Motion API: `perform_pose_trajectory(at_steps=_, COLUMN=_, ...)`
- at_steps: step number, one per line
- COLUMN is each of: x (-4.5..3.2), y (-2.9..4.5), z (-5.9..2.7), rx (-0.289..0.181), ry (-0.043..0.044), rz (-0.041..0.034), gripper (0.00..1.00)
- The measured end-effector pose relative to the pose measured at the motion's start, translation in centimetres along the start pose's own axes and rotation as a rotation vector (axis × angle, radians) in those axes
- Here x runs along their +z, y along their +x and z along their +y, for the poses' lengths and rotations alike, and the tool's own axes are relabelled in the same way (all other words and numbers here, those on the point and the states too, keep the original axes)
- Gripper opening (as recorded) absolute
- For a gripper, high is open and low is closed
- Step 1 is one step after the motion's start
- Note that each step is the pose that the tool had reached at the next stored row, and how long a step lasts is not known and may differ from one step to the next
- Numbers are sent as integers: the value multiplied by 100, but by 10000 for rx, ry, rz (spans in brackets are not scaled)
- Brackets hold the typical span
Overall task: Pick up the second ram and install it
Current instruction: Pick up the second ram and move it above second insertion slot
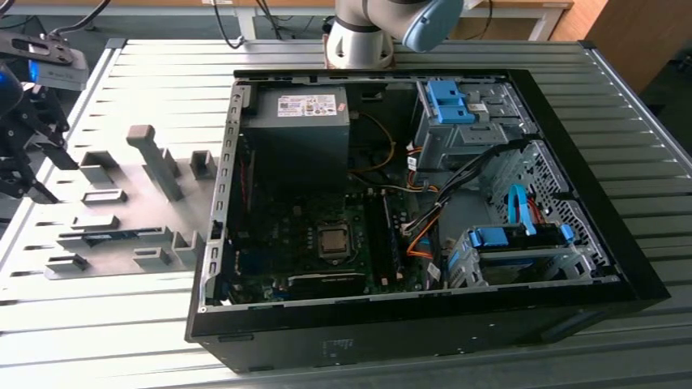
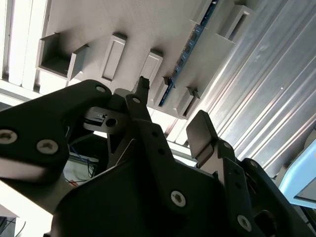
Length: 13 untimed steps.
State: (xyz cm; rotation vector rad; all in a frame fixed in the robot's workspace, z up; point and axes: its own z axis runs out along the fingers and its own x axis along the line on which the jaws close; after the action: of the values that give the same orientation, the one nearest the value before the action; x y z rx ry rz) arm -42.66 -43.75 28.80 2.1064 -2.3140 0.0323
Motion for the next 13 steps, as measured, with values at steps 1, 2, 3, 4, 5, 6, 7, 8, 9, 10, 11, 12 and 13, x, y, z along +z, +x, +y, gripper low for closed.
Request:
perform_pose_trajectory(at_steps=1, x=-1, y=0, z=0, rx=0, ry=0, rz=0, gripper=58)
perform_pose_trajectory(at_steps=2, x=-1, y=0, z=0, rx=0, ry=0, rz=0, gripper=58)
perform_pose_trajectory(at_steps=3, x=-3, y=0, z=0, rx=0, ry=0, rz=0, gripper=58)
perform_pose_trajectory(at_steps=4, x=-3, y=0, z=0, rx=0, ry=0, rz=0, gripper=58)
perform_pose_trajectory(at_steps=5, x=-4, y=0, z=0, rx=0, ry=0, rz=0, gripper=58)
perform_pose_trajectory(at_steps=6, x=-5, y=0, z=0, rx=0, ry=0, rz=0, gripper=58)
perform_pose_trajectory(at_steps=7, x=-6, y=0, z=0, rx=0, ry=0, rz=0, gripper=58)
perform_pose_trajectory(at_steps=8, x=-7, y=0, z=0, rx=0, ry=0, rz=0, gripper=59)
perform_pose_trajectory(at_steps=9, x=-7, y=0, z=0, rx=0, ry=0, rz=0, gripper=59)
perform_pose_trajectory(at_steps=10, x=-8, y=0, z=0, rx=0, ry=0, rz=0, gripper=65)
perform_pose_trajectory(at_steps=11, x=-9, y=0, z=0, rx=0, ry=1, rz=0, gripper=65)
perform_pose_trajectory(at_steps=12, x=-10, y=0, z=0, rx=0, ry=1, rz=0, gripper=65)
perform_pose_trajectory(at_steps=13, x=-11, y=0, z=0, rx=0, ry=0, rz=0, gripper=65)
